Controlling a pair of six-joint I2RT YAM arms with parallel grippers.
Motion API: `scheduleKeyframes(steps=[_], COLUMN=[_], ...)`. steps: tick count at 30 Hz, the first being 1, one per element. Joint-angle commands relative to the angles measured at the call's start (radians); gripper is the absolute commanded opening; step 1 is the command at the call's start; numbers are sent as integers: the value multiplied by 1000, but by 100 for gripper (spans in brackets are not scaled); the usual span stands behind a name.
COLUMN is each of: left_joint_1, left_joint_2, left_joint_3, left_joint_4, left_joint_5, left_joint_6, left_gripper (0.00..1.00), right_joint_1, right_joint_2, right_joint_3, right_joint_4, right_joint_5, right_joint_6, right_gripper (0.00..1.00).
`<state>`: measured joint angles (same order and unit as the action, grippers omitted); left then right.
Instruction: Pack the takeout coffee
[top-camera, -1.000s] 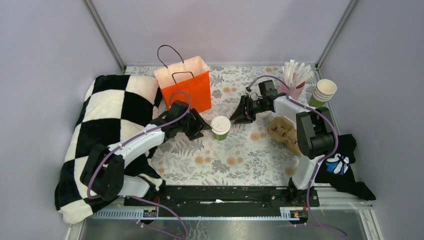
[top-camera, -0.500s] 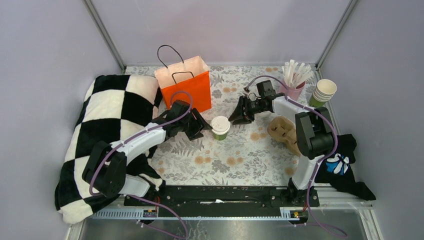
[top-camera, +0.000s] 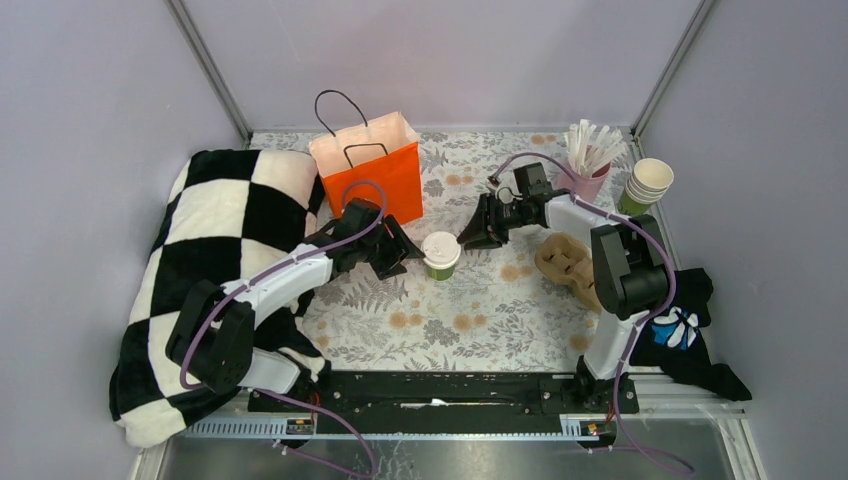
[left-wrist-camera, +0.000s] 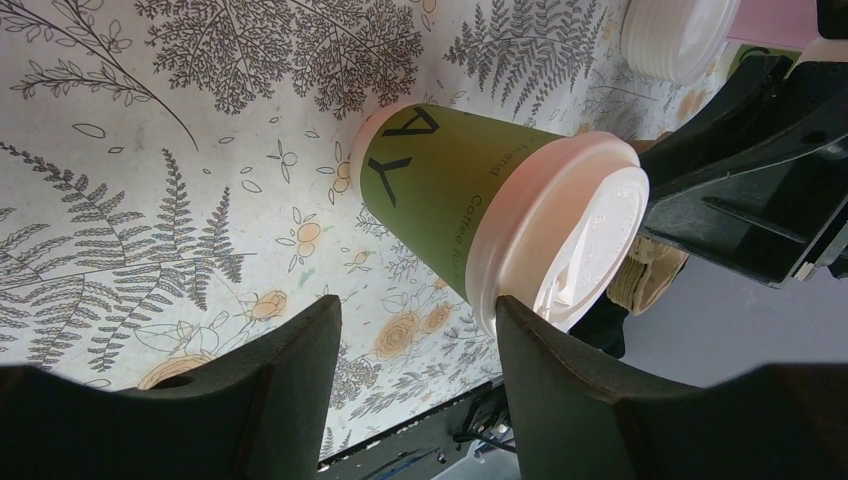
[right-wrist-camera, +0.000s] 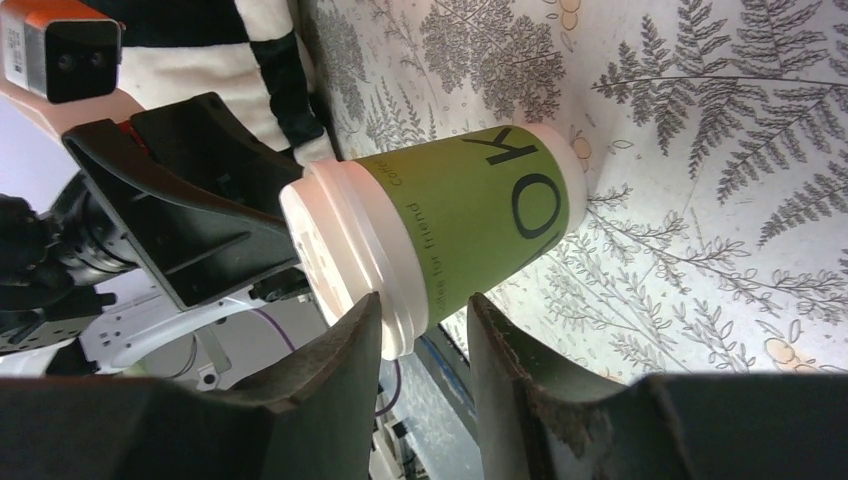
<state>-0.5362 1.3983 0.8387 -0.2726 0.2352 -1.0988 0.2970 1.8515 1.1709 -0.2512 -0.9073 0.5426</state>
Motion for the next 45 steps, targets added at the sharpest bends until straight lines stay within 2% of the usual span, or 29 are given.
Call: scheduleKeyframes(steps=[1, 6, 15, 17, 22, 24, 28, 30, 35, 41, 45], left_joint_1=[3, 5, 3, 1, -6, -9, -26, -31, -31, -31, -31], left_joint_2=[6, 10, 11, 13, 11, 13, 19, 18, 16, 6, -23], left_joint_3=[-11, -92, -73, -77, -99, -90, -38, -22, 31, 102, 135], left_joint_4=[-32, -21, -57, -54, -48, -53, -78, -83, -120, -169, -190], left_joint_5=[-48, -60, -77, -81, -87, -84, -96, -102, -130, -157, -171], left_joint_6=[34, 41, 83, 86, 106, 119, 138, 144, 193, 240, 251], left_gripper=[62, 62, 61, 61, 61, 61, 61, 61, 62, 66, 72], right_joint_1=[24, 24, 24, 23, 24, 24, 24, 24, 25, 23, 14], right_joint_2=[12, 46, -24, -10, 28, 27, -43, -56, -29, -74, -90], right_joint_3=[-126, -219, -15, -44, -236, -219, -73, -42, -78, 32, 130], right_joint_4=[12, 83, -64, -27, 161, 107, -42, -58, 26, -69, -203], right_joint_5=[130, 171, 154, 135, 125, 141, 187, 190, 144, 193, 260], right_joint_6=[-24, -17, -34, -9, 56, 30, -28, -23, 38, 22, -34], right_gripper=[42, 41, 44, 45, 45, 45, 47, 50, 51, 57, 60])
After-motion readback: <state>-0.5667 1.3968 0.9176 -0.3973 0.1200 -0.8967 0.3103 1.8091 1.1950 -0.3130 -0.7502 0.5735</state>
